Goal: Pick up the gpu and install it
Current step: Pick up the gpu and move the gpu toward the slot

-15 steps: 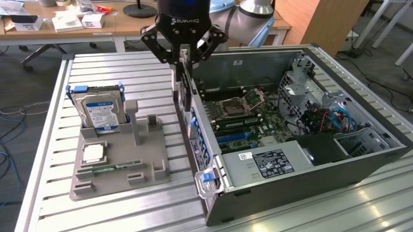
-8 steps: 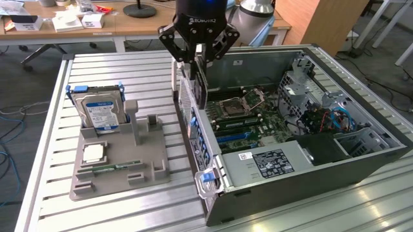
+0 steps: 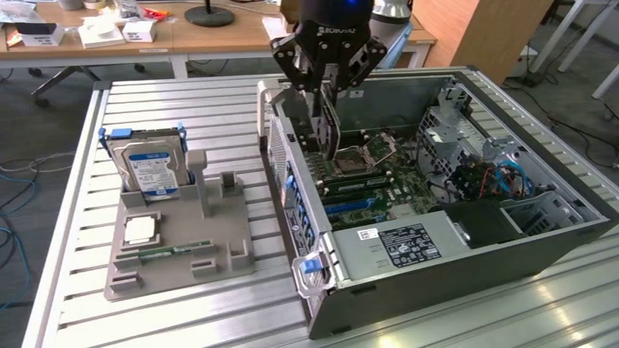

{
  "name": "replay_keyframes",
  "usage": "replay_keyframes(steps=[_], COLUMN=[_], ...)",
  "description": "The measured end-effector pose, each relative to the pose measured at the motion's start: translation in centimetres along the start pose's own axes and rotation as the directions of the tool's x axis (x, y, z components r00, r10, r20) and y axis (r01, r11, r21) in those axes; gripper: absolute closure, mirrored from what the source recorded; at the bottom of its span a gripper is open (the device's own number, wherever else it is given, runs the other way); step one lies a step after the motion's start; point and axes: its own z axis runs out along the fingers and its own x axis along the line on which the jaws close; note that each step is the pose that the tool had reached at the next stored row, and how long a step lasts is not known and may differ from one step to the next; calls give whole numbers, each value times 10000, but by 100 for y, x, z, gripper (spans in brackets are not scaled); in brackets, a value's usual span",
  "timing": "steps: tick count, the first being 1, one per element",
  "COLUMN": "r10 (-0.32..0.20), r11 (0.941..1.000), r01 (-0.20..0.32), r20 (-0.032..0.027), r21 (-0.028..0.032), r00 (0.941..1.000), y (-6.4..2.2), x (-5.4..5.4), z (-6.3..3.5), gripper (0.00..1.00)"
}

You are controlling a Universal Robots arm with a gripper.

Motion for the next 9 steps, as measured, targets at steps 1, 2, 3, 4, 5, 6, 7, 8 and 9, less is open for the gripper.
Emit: replay_keyframes(steps=[1, 2, 3, 4, 5, 6, 7, 8, 9], r10=[2, 4, 3, 1, 3, 4, 3, 2, 4], r11=[10000, 10000, 10000, 10000, 10000, 10000, 10000, 10000, 10000], r01=[-2, -4, -3, -1, -3, -4, -3, -2, -4], r20=[-1, -1, -1, -2, -3, -3, -3, -3, -4], r21=[-6, -13, -18, -23, -29, -35, -41, -46, -50], r00=[10000, 10000, 10000, 10000, 10000, 10000, 10000, 10000, 10000], y=[2, 5, 7, 9, 11, 13, 15, 17, 19], x=[-44, -88, -135, -181, -228, -272, -318, -362, -402], z=[1, 3, 4, 4, 5, 6, 8, 9, 10], gripper=[74, 74, 74, 74, 74, 74, 74, 74, 74])
